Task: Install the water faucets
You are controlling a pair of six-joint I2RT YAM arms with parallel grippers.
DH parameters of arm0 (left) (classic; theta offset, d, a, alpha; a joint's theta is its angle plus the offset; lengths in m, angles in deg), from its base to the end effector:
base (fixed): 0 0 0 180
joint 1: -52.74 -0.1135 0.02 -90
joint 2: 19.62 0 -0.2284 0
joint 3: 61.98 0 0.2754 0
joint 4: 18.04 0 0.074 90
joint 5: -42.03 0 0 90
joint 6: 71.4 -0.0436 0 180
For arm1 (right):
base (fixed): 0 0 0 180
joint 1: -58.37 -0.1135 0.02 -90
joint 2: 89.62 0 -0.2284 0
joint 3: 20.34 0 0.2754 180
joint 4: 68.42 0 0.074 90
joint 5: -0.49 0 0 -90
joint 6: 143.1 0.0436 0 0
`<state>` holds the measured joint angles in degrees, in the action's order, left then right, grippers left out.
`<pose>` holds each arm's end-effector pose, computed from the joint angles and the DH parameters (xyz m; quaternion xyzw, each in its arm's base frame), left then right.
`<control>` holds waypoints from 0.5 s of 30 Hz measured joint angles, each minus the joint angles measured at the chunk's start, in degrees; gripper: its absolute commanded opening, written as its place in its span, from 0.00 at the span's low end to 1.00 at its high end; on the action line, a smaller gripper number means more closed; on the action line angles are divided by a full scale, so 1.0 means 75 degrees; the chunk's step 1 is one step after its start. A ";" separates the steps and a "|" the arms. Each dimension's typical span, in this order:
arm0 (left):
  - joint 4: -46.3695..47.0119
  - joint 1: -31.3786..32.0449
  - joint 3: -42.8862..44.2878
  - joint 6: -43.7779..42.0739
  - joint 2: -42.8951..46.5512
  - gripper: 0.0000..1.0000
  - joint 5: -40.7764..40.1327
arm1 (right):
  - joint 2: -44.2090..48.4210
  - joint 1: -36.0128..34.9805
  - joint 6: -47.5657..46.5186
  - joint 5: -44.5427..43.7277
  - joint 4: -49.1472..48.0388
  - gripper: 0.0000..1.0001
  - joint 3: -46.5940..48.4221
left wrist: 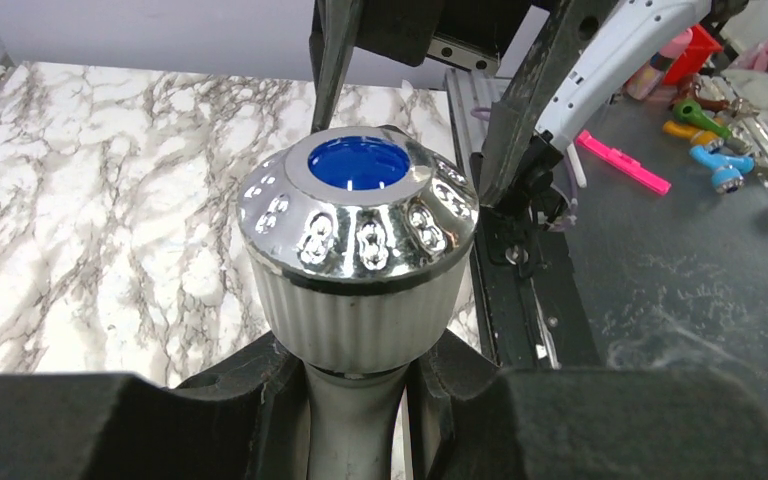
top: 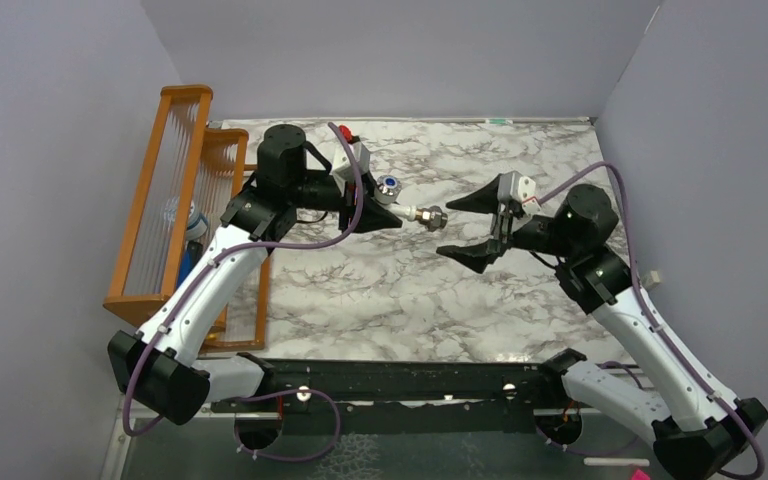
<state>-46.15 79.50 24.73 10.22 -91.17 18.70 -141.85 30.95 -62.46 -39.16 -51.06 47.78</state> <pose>0.2521 -0.1719 0.3817 0.5236 0.5198 -0.5075 0.4450 0.2036 0.1434 0.3668 -0.4862 0.5213 0.4000 0.5760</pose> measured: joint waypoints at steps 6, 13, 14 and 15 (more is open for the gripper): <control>0.0787 0.0000 -0.0347 0.0787 0.0000 0.00 -0.0038 | 0.0402 0.0000 -0.0385 -0.0764 -0.1725 0.82 -0.0997; 0.1466 0.0000 -0.0376 0.1393 0.0000 0.00 -0.0009 | 0.0466 0.0000 -0.1058 -0.0807 -0.3436 0.80 -0.1667; 0.1553 0.0000 -0.0382 0.1472 0.0000 0.00 -0.0003 | 0.0455 0.0000 -0.1125 -0.0729 -0.3599 0.79 -0.1708; 0.1609 0.0000 -0.0391 0.1527 0.0000 0.00 0.0003 | 0.0431 0.0000 -0.1180 -0.0624 -0.3736 0.79 -0.1714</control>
<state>-34.09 79.50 21.80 21.67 -91.17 18.72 -138.61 30.95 -71.31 -43.84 -79.08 34.93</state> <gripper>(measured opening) 0.311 0.800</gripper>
